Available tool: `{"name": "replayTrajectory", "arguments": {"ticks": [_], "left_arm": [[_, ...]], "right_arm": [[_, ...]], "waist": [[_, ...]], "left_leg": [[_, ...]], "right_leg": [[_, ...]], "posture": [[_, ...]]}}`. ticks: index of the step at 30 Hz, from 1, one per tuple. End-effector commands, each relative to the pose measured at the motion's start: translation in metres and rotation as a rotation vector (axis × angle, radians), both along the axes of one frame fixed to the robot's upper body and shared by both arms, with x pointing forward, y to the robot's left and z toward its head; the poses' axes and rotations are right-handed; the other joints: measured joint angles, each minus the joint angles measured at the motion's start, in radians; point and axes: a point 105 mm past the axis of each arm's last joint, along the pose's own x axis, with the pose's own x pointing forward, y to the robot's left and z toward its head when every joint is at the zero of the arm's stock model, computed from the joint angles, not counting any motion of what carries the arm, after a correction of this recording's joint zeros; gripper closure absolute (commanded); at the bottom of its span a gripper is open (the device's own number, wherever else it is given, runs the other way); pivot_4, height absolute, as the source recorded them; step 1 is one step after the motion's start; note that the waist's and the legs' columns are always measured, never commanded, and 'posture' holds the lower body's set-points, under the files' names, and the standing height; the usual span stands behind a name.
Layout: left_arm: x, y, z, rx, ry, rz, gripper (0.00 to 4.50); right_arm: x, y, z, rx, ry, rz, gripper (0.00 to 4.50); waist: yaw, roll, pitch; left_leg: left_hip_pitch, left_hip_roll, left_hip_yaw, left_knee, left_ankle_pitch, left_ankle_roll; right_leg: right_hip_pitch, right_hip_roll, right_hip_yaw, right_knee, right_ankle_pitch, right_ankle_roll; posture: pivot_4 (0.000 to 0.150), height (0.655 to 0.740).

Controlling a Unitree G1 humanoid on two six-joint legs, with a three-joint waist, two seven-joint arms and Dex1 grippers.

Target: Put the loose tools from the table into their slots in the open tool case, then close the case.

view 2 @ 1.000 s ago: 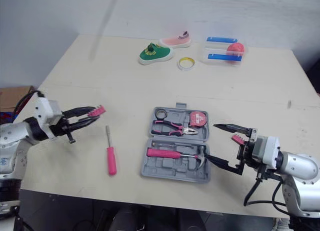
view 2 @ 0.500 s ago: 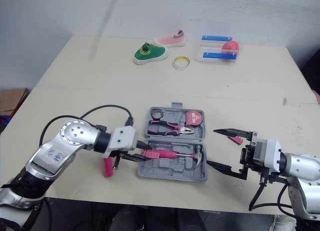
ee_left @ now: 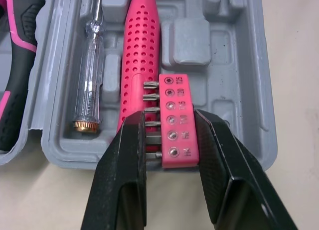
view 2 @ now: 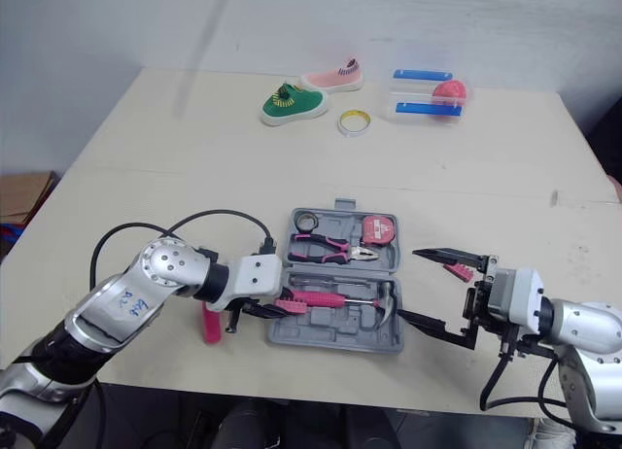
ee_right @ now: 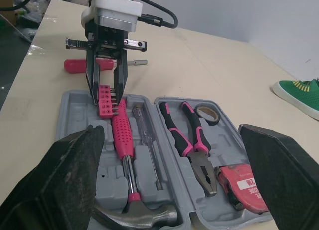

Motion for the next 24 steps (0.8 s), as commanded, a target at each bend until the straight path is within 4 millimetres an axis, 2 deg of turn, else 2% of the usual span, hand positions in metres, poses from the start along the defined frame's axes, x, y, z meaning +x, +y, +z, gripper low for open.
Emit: {"name": "replayTrajectory", "arguments": {"ticks": [1,9,18,20,22,23,24], "left_arm": [[-0.007,-0.008,0.001,0.017,-0.001,-0.044,3.79],[-0.005,-0.010,-0.008,0.068,-0.001,-0.026,3.79],[-0.002,-0.014,-0.004,0.031,-0.034,-0.017,3.79],[-0.006,-0.014,-0.001,0.040,-0.060,-0.044,2.78],[-0.009,-0.017,0.005,0.016,-0.076,-0.070,2.03],[-0.014,-0.020,0.012,-0.012,-0.057,-0.084,1.81],[-0.018,-0.021,0.017,-0.030,-0.041,-0.092,1.81]], "right_arm": [[-0.003,-0.004,0.003,0.007,-0.035,-0.007,0.00],[-0.004,-0.006,-0.001,0.013,-0.043,-0.014,0.00],[-0.004,-0.010,-0.007,0.016,-0.036,-0.016,0.00],[-0.005,-0.011,-0.009,0.017,-0.038,-0.019,0.00],[-0.006,-0.013,-0.011,0.016,-0.039,-0.020,0.00],[-0.006,-0.013,-0.011,0.015,-0.037,-0.017,0.00],[-0.006,-0.013,-0.012,0.015,-0.037,-0.015,0.00]], "waist": [[0.000,0.000,0.000],[0.001,0.000,0.000],[0.002,0.000,0.000],[0.003,0.000,0.000],[0.003,0.000,0.000],[0.003,0.000,0.000],[0.003,0.000,0.000]], "left_leg": [[0.000,0.000,0.000,0.000,0.000,0.000],[0.001,0.000,0.000,0.002,0.000,0.000],[0.002,0.000,0.000,0.004,0.000,0.001],[0.002,0.000,0.000,0.004,0.000,0.001],[0.002,0.000,0.000,0.004,0.000,0.001],[0.002,0.000,0.000,0.004,0.000,0.001],[0.002,0.000,0.000,0.004,0.000,0.001]], "right_leg": [[0.000,0.000,0.000,0.000,0.000,0.000],[0.001,0.000,0.000,0.001,0.000,0.000],[0.003,-0.001,0.001,0.003,0.000,0.000],[0.003,-0.001,0.000,0.003,0.000,0.001],[0.003,-0.001,0.000,0.003,0.001,0.001],[0.003,-0.001,0.001,0.003,0.001,0.001],[0.003,-0.001,0.001,0.003,0.001,0.001]], "posture": [[0.150,0.7400],[0.150,0.7400],[0.150,0.7400],[0.150,0.7400],[0.150,0.7400],[0.150,0.7400],[0.150,0.7400]]}}
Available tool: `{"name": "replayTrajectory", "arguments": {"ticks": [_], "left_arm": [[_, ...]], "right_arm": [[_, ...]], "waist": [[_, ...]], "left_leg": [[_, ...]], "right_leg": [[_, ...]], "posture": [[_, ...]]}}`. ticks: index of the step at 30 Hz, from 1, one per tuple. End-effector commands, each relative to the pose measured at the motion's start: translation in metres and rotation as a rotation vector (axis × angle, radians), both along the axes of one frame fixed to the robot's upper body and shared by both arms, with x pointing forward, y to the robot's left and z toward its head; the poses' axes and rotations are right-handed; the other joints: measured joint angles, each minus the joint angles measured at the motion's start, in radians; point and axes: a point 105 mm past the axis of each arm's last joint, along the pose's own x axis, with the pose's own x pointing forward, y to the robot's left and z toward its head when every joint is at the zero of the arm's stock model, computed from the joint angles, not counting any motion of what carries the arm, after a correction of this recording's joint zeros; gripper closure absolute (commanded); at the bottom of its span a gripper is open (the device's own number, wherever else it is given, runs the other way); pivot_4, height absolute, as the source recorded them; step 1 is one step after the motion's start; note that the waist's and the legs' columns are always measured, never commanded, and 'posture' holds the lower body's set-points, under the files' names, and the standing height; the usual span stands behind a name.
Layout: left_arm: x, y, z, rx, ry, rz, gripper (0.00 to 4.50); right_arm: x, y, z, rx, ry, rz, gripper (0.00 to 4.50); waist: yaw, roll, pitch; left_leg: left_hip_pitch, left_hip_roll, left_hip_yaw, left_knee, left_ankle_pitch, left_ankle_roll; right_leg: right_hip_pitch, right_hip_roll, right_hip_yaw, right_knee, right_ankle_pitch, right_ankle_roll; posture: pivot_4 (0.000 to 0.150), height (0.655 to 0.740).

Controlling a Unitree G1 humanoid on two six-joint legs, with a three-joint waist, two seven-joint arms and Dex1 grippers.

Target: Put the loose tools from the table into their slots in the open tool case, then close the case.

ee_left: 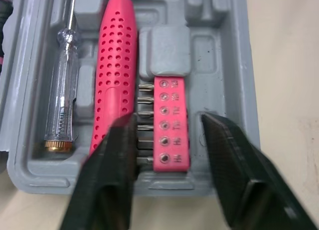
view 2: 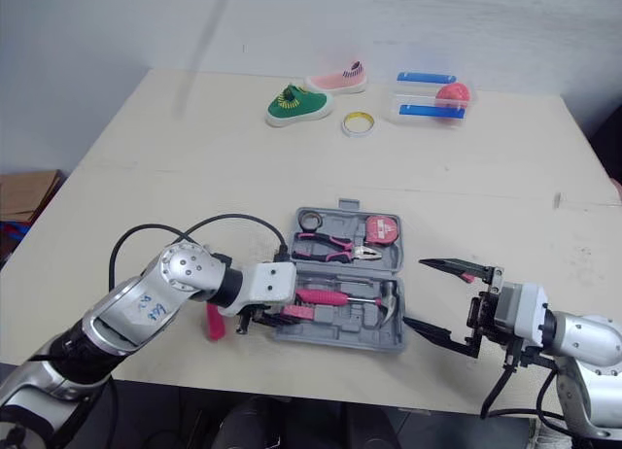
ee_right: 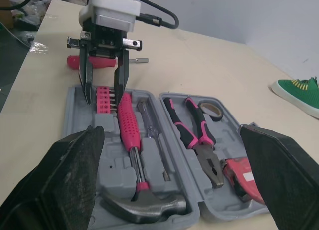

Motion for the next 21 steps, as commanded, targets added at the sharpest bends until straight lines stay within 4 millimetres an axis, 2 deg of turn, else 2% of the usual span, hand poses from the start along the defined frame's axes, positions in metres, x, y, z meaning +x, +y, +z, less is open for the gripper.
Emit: {"name": "replayTrajectory", "arguments": {"ticks": [1,4,9,10,11,13,16,18,21], "left_arm": [[-0.012,-0.006,0.027,-0.058,-0.034,-0.069,1.81],[-0.012,0.004,0.040,-0.044,-0.073,-0.078,1.81],[-0.002,0.001,0.050,-0.280,-0.173,-0.129,1.81],[-0.002,0.001,0.051,-0.327,-0.174,-0.146,2.21],[-0.001,0.003,0.049,-0.351,-0.175,-0.147,2.33],[-0.001,0.009,0.041,-0.346,-0.168,-0.174,2.98],[0.002,0.016,0.022,-0.337,-0.115,-0.139,4.34],[0.003,0.019,0.007,-0.310,-0.092,-0.116,4.43],[0.003,0.018,-0.006,-0.304,-0.056,-0.091,4.43]], "right_arm": [[-0.002,-0.001,0.005,0.000,-0.039,0.010,0.00],[-0.001,0.000,0.006,0.002,-0.040,0.020,0.00],[0.003,0.001,0.007,0.002,-0.035,0.029,0.00],[0.004,0.001,0.007,0.002,-0.034,0.029,0.00],[0.004,0.001,0.007,0.002,-0.033,0.029,0.00],[0.005,0.001,0.007,0.001,-0.030,0.028,0.00],[0.006,-0.001,0.005,0.000,-0.022,0.017,0.00],[0.005,-0.004,0.002,-0.001,-0.012,0.009,0.00],[0.004,-0.007,-0.002,-0.003,-0.008,0.000,0.00]], "waist": [[0.001,0.000,0.000],[-0.005,0.000,0.000],[-0.004,0.000,0.000],[-0.004,0.000,0.000],[-0.004,0.000,0.000],[-0.005,0.000,0.000],[-0.006,0.000,0.000],[-0.007,0.000,0.000],[-0.006,0.000,0.000]], "left_leg": [[0.000,0.000,0.000,0.000,0.000,0.000],[0.000,0.000,0.000,0.000,0.000,0.000],[0.002,0.000,0.000,0.001,0.000,0.000],[0.002,0.000,0.000,0.001,0.000,0.000],[0.002,0.000,0.000,0.001,0.000,0.000],[0.002,0.000,0.000,0.001,0.000,0.000],[0.002,0.000,0.001,0.001,0.000,0.000],[0.003,0.000,0.001,0.001,0.000,0.000],[0.003,0.000,0.001,0.001,0.000,0.001]], "right_leg": [[0.000,0.000,0.000,0.000,0.000,0.000],[0.000,0.001,0.000,0.000,0.000,0.000],[0.000,0.000,0.001,0.002,0.000,0.000],[0.001,0.000,0.001,0.002,0.000,0.000],[0.001,0.000,0.001,0.002,0.000,0.000],[0.001,0.000,0.001,0.003,0.000,0.000],[0.001,0.000,0.001,0.003,0.000,0.000],[0.001,0.000,0.001,0.003,0.000,0.000],[0.001,0.000,0.001,0.003,0.000,0.000]], "posture": [[0.150,0.7400],[0.150,0.7400],[0.150,0.7400],[0.150,0.7400],[0.150,0.7400],[0.150,0.7400],[0.150,0.7400],[0.150,0.7400],[0.150,0.7400]]}}
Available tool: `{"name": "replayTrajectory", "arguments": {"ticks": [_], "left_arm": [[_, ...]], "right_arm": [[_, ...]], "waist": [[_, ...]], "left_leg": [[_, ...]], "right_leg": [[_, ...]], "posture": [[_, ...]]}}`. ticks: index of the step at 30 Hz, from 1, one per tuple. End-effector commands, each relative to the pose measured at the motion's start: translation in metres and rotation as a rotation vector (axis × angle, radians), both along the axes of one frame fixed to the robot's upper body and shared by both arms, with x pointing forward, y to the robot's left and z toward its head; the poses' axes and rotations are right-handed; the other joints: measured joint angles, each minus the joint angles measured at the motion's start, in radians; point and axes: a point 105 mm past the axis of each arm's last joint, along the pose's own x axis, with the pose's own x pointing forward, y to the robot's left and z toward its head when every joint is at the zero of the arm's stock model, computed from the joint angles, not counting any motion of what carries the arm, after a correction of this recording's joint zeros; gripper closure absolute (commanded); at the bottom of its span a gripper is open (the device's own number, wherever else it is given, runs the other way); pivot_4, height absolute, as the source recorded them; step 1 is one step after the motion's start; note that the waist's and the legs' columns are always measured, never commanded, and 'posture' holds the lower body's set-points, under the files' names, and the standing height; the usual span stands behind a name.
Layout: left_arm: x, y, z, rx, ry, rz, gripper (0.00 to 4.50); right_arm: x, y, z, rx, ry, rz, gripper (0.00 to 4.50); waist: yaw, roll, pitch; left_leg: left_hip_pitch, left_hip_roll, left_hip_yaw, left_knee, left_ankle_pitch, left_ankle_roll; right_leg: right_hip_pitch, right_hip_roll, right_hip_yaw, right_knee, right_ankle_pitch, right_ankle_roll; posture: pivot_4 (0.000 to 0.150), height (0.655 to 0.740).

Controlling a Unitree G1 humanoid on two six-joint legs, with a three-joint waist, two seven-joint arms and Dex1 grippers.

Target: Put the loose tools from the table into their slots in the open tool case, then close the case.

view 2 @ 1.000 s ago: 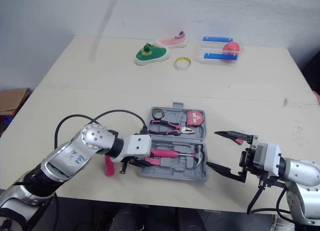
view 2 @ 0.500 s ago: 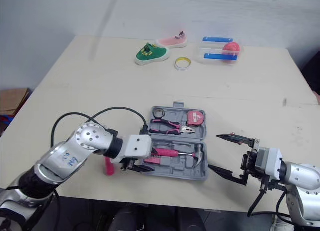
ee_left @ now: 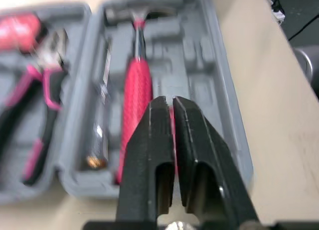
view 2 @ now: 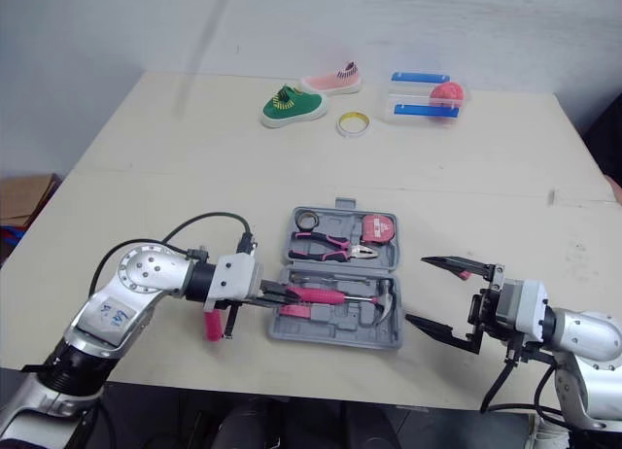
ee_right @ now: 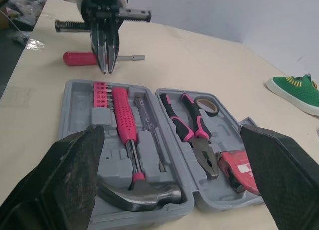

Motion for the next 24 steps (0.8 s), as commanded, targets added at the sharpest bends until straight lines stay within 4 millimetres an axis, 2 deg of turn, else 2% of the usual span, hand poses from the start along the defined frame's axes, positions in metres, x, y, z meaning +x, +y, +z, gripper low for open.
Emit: {"name": "replayTrajectory", "arguments": {"ticks": [1,9,14,17,20,22,24], "left_arm": [[-0.001,-0.004,-0.009,0.010,0.012,0.006,4.43],[0.005,0.014,-0.045,0.200,0.107,0.123,4.43],[0.005,0.014,-0.054,0.225,0.187,0.179,4.43],[0.008,0.004,-0.046,0.150,0.182,0.179,4.43],[0.008,-0.013,-0.008,-0.106,0.141,0.090,4.43],[0.005,-0.008,0.017,-0.246,0.148,0.061,4.43],[0.001,0.005,0.030,-0.269,0.041,0.009,3.90]], "right_arm": [[-0.002,-0.004,0.000,-0.003,-0.019,-0.007,0.00],[-0.004,-0.008,-0.004,-0.003,-0.012,-0.026,0.00],[-0.004,-0.010,-0.005,0.001,-0.011,-0.031,0.00],[-0.003,-0.011,-0.005,0.001,-0.013,-0.036,0.00],[-0.002,-0.020,-0.005,0.000,-0.016,-0.082,0.00],[0.001,-0.035,-0.004,0.013,-0.012,-0.156,0.00],[0.003,-0.056,-0.004,0.019,0.004,-0.259,0.00]], "waist": [[0.000,0.000,0.000],[-0.001,0.001,-0.001],[-0.002,0.003,-0.003],[-0.001,0.006,-0.005],[0.003,0.008,-0.006],[0.004,0.006,-0.004],[0.005,0.005,-0.004]], "left_leg": [[0.000,0.000,0.000,0.000,0.000,0.000],[0.005,0.000,-0.002,0.000,-0.001,0.001],[0.017,0.000,-0.002,-0.007,-0.004,0.005],[0.020,-0.001,-0.004,-0.008,-0.005,0.005],[0.020,-0.003,-0.006,-0.008,-0.005,0.007],[0.017,-0.004,-0.009,-0.008,-0.006,0.008],[0.013,-0.004,-0.011,-0.007,-0.008,0.009]], "right_leg": [[0.000,0.000,0.000,0.000,0.000,0.000],[0.007,-0.001,-0.002,-0.001,0.000,0.000],[0.018,-0.003,-0.004,-0.007,0.002,-0.004],[0.023,-0.005,-0.009,-0.010,0.001,-0.005],[0.027,-0.008,-0.012,-0.012,-0.001,-0.009],[0.026,-0.010,-0.015,-0.014,0.000,-0.007],[0.023,-0.010,-0.017,-0.015,0.001,-0.005]], "posture": [[0.150,0.7400],[0.150,0.7400],[0.150,0.7400],[0.150,0.7400],[0.150,0.7400],[0.150,0.7400],[0.150,0.7400]]}}
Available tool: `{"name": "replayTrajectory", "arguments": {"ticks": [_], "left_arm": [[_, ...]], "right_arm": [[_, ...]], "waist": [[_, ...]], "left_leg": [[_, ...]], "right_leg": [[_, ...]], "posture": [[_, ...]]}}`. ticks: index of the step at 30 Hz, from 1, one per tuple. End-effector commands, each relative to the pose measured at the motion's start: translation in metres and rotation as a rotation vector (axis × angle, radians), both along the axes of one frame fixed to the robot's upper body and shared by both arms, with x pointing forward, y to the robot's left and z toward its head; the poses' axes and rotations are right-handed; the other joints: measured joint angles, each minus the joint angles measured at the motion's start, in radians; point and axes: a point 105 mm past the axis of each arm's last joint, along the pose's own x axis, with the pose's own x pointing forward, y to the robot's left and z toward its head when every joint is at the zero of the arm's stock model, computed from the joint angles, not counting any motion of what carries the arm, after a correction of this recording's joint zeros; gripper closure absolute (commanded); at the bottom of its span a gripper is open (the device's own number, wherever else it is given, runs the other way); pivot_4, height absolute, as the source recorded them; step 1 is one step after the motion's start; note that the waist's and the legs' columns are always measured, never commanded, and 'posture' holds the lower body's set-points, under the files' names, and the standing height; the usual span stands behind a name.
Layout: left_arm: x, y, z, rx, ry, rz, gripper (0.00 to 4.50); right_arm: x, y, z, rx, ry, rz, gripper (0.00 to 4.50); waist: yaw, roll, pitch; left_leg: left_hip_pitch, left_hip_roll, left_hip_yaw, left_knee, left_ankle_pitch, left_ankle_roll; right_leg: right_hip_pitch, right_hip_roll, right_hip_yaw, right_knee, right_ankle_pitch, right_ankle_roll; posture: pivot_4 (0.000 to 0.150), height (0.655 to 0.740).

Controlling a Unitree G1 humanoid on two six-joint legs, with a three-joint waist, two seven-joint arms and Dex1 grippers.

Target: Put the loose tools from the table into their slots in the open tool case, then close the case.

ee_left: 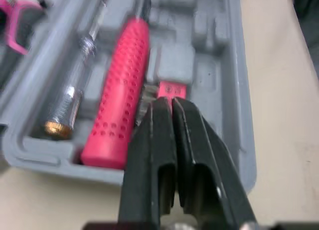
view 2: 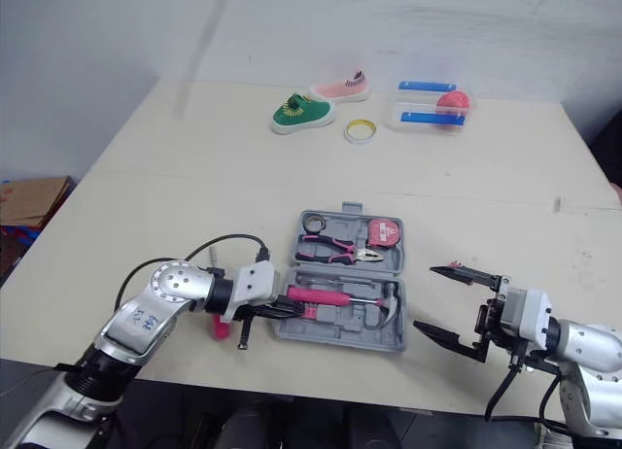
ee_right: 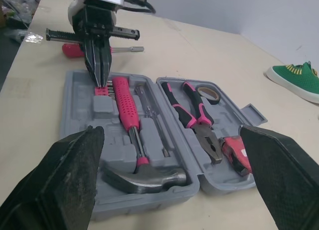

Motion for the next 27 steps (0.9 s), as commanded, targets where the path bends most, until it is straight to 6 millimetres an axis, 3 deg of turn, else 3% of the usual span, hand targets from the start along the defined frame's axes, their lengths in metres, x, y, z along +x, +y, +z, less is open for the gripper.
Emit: {"name": "replayTrajectory", "arguments": {"ticks": [1,4,7,9,12,17,20,23,27], "left_arm": [[-0.004,0.022,0.035,-0.085,-0.168,-0.041,3.59],[0.008,0.042,0.043,-0.131,-0.201,0.080,2.17],[0.020,0.110,0.034,-0.100,-0.217,0.323,0.77],[0.020,0.144,0.035,-0.075,-0.235,0.418,0.03],[0.024,0.194,0.049,-0.077,-0.299,0.624,0.03],[0.008,0.248,0.047,-0.036,-0.320,0.825,0.03],[-0.004,0.277,0.042,-0.015,-0.318,0.943,0.03],[-0.019,0.290,0.035,-0.022,-0.278,1.004,0.03],[-0.026,0.288,0.032,-0.043,-0.276,1.026,0.03]], "right_arm": [[0.001,-0.038,0.006,0.004,0.009,-0.169,0.00],[-0.004,-0.053,0.004,-0.008,0.023,-0.219,0.00],[-0.013,-0.101,0.003,0.000,0.026,-0.437,0.00],[-0.020,-0.121,0.001,0.015,0.056,-0.516,0.00],[-0.036,-0.157,-0.003,0.010,0.075,-0.660,0.00],[-0.066,-0.206,-0.015,0.010,0.119,-0.882,0.00],[-0.081,-0.223,-0.022,0.014,0.142,-0.972,0.00],[-0.087,-0.228,-0.025,-0.001,0.137,-1.004,0.00],[-0.081,-0.227,-0.030,-0.013,0.139,-1.012,0.00]], "waist": [[0.001,0.001,0.000],[0.002,0.003,-0.001],[-0.004,0.003,0.000],[-0.008,0.002,0.000],[-0.008,0.000,0.001],[-0.010,0.001,0.001],[-0.011,0.001,0.001],[-0.014,0.001,0.001],[-0.029,0.001,0.001]], "left_leg": [[-0.002,0.000,0.000,0.000,0.000,-0.001],[-0.011,-0.001,0.000,-0.001,0.003,-0.006],[-0.011,0.000,0.002,-0.001,0.003,-0.007],[-0.011,0.001,0.003,-0.002,0.002,-0.008],[-0.011,0.002,0.003,-0.002,0.001,-0.009],[-0.009,0.000,0.005,-0.002,-0.006,-0.005],[-0.009,0.000,0.007,-0.003,-0.007,-0.005],[-0.010,0.001,0.007,-0.003,-0.008,-0.006],[-0.009,0.001,0.007,-0.003,-0.008,-0.005]], "right_leg": [[-0.002,0.000,0.000,-0.001,0.000,0.000],[-0.010,0.001,0.000,-0.004,0.000,0.001],[-0.010,0.002,0.002,-0.007,-0.001,0.003],[-0.012,0.003,0.003,-0.008,-0.002,0.004],[-0.012,0.003,0.002,-0.008,-0.003,0.002],[-0.010,0.000,0.002,-0.009,-0.003,0.002],[-0.011,-0.001,0.003,-0.009,-0.004,0.001],[-0.011,0.000,0.003,-0.009,-0.005,0.000],[-0.011,-0.001,0.003,-0.008,-0.004,0.001]], "posture": [[0.150,0.7400],[0.150,0.7400],[0.150,0.7400],[0.150,0.7400],[0.150,0.7400],[0.150,0.7400],[0.150,0.7400],[0.150,0.7400],[0.150,0.7400]]}}
